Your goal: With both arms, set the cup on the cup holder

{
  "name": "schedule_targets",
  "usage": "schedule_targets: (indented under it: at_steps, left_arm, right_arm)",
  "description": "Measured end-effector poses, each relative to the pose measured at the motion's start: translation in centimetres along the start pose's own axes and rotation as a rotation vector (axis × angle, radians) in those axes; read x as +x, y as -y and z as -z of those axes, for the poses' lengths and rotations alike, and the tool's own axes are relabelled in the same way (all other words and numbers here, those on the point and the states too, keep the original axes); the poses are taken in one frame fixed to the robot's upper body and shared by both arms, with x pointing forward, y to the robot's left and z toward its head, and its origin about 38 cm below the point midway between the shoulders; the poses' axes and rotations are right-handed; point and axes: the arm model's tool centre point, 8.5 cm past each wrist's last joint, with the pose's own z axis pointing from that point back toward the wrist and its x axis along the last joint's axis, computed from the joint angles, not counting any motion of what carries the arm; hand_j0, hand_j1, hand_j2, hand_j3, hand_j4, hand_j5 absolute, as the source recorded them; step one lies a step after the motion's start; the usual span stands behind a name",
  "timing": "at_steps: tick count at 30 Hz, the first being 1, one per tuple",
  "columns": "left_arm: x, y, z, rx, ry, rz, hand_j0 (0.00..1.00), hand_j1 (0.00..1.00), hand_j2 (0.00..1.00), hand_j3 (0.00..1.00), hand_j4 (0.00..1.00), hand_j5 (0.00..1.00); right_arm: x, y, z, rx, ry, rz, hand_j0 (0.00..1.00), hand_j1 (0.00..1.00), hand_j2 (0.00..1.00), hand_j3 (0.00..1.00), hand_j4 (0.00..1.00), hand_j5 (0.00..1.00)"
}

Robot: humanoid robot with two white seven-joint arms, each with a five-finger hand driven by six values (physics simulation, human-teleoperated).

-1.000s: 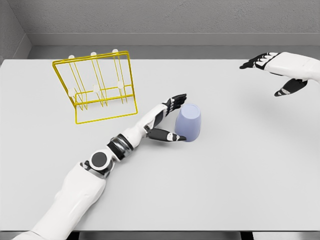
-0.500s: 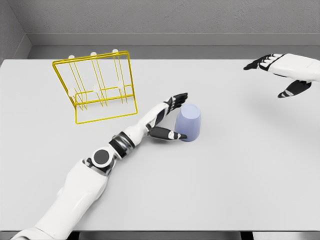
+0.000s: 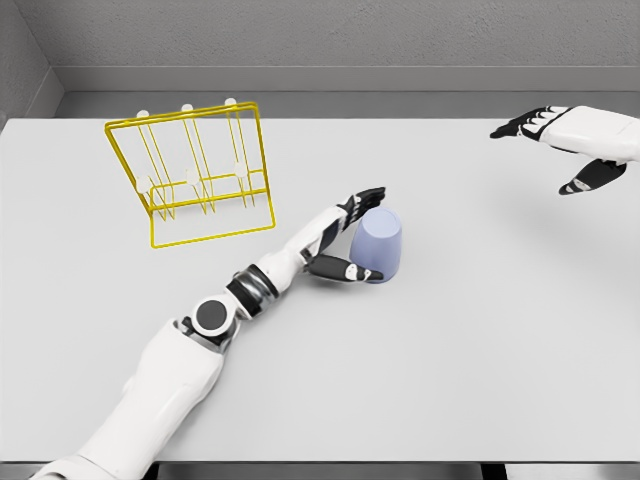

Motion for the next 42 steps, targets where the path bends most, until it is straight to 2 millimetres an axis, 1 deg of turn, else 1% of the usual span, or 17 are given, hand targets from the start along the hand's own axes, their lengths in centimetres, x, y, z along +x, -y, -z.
schedule_targets:
  at_steps: [6,8,9,10,11,12,13,15,17,21,27,29,31,33,36,40,42]
  left_arm:
    - [0.1,0.3,0.3,-0.003,0.006,-0.004,0.99,0.99,0.99,0.99,0.99,0.99]
    - [0.1,0.4,0.3,-0.004,0.006,-0.006,0.91,0.91,0.91,0.91,0.91,0.91]
    - [0.1,0.4,0.3,-0.004,0.007,-0.006,0.83,0.83,0.83,0.83,0.83,0.83]
    - [0.2,0.5,0.3,-0.005,0.008,-0.006,0.81,0.81,0.81,0.81,0.81,0.81]
    - [0.1,0.5,0.3,-0.005,0.007,-0.008,0.73,0.73,0.73,0.73,0.73,0.73]
    - [0.1,0.6,0.3,-0.005,0.008,-0.008,0.66,0.66,0.66,0.66,0.66,0.66]
    - [0.1,0.6,0.3,-0.006,0.008,-0.01,0.66,0.66,0.66,0.66,0.66,0.66]
    - [0.1,0.6,0.3,-0.005,0.008,-0.009,0.48,0.48,0.48,0.48,0.48,0.48]
    - [0.1,0.6,0.3,-0.005,0.009,-0.009,0.43,0.43,0.43,0.43,0.43,0.43]
    - [0.2,0.8,0.2,-0.014,0.025,-0.004,0.43,0.43,0.43,0.43,0.43,0.43]
    - [0.9,0.9,-0.1,-0.047,0.072,0.009,0.42,0.42,0.42,0.42,0.42,0.42]
    - [1.4,1.5,-0.4,-0.061,0.096,0.004,0.42,0.42,0.42,0.42,0.42,0.42]
    - [2.5,1.6,-0.8,-0.068,0.134,0.006,0.42,0.42,0.42,0.42,0.42,0.42]
    - [3.8,1.0,-1.6,-0.069,0.173,0.015,0.42,0.42,0.42,0.42,0.42,0.42]
    - [6.2,-0.6,-2.7,-0.071,0.229,0.04,0.41,0.41,0.41,0.41,0.41,0.41]
    - [8.6,-3.0,-5.4,-0.052,0.274,0.072,0.41,0.41,0.41,0.41,0.41,0.41]
    - [9.4,-4.2,-6.8,-0.042,0.283,0.085,0.41,0.41,0.41,0.41,0.41,0.41]
  right_arm:
    - [0.0,-0.1,0.0,0.001,-0.001,0.001,1.0,1.0,1.0,1.0,1.0,1.0]
    - [-0.1,0.1,-0.1,-0.004,-0.003,0.001,1.0,1.0,1.0,1.0,1.0,1.0]
    - [-0.1,0.1,-0.2,-0.004,-0.005,0.0,1.0,1.0,1.0,1.0,1.0,1.0]
    - [-0.2,0.2,-0.4,-0.005,-0.009,-0.001,1.0,1.0,1.0,1.0,1.0,1.0]
    - [-0.3,0.2,-0.4,-0.004,-0.011,-0.001,1.0,1.0,1.0,1.0,1.0,1.0]
    - [-0.3,0.2,-0.5,-0.004,-0.012,-0.002,1.0,1.0,1.0,1.0,1.0,1.0]
    - [-0.3,0.2,-0.6,-0.004,-0.013,-0.002,1.0,1.0,1.0,1.0,1.0,1.0]
    - [-0.4,0.2,-0.6,-0.004,-0.015,-0.002,1.0,1.0,1.0,1.0,1.0,1.0]
    - [-0.4,0.3,-0.7,-0.004,-0.017,-0.003,1.0,1.0,1.0,1.0,1.0,1.0]
    - [-0.5,0.3,-0.8,-0.004,-0.019,-0.004,1.0,1.0,1.0,1.0,1.0,1.0]
    - [-0.5,0.3,-0.9,-0.003,-0.02,-0.004,1.0,1.0,1.0,1.0,1.0,1.0]
    - [-0.5,0.3,-0.9,-0.003,-0.02,-0.004,1.0,1.0,1.0,1.0,1.0,1.0]
    - [-0.5,0.3,-0.9,-0.002,-0.02,-0.004,1.0,1.0,1.0,1.0,1.0,1.0]
    - [-0.6,0.3,-1.1,-0.001,-0.024,-0.005,1.0,1.0,1.0,1.0,1.0,1.0]
    - [-0.6,0.3,-1.2,0.0,-0.026,-0.006,1.0,1.0,1.0,1.0,1.0,1.0]
    - [-0.7,0.3,-1.2,0.001,-0.028,-0.006,1.0,1.0,1.0,1.0,1.0,1.0]
    - [-0.7,0.3,-1.2,0.001,-0.028,-0.006,1.0,1.0,1.0,1.0,1.0,1.0]
